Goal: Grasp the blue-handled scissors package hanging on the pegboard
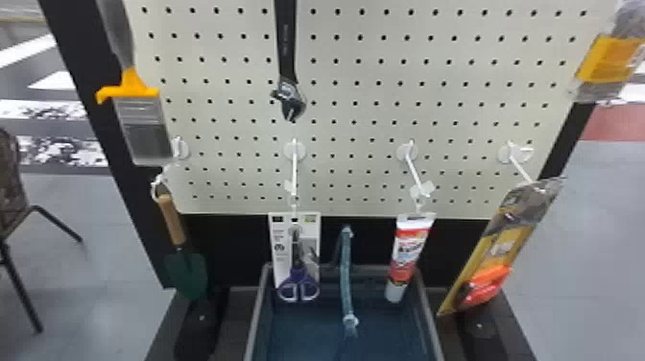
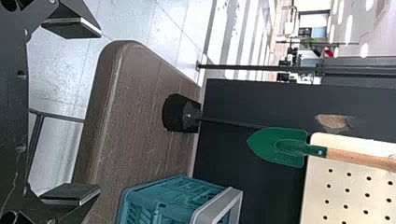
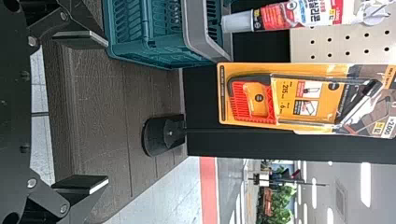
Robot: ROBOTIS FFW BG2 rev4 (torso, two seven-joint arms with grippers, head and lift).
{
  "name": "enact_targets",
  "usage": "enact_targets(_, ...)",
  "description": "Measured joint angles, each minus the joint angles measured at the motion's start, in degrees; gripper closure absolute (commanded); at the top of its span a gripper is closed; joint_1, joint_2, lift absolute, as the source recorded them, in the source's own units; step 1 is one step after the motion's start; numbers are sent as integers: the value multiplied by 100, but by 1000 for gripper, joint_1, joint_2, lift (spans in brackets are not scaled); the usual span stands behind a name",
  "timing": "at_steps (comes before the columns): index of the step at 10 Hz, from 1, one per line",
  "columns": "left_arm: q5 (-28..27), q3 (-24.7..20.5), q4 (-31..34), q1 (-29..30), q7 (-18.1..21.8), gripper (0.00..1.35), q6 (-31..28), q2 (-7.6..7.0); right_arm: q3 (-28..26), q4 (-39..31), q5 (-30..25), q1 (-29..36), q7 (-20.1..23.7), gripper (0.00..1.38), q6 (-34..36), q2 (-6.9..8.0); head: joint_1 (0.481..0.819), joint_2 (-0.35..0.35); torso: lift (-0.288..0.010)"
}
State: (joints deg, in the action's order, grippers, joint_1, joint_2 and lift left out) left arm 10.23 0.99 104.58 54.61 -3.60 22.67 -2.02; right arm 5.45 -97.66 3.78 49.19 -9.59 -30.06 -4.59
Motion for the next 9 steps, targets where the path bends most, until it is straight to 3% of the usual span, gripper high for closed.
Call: enact_targets(9, -63, -12, 10, -73, 21, 133, 26, -60, 0, -63, -24, 140, 19, 259, 1, 16, 549, 0, -100)
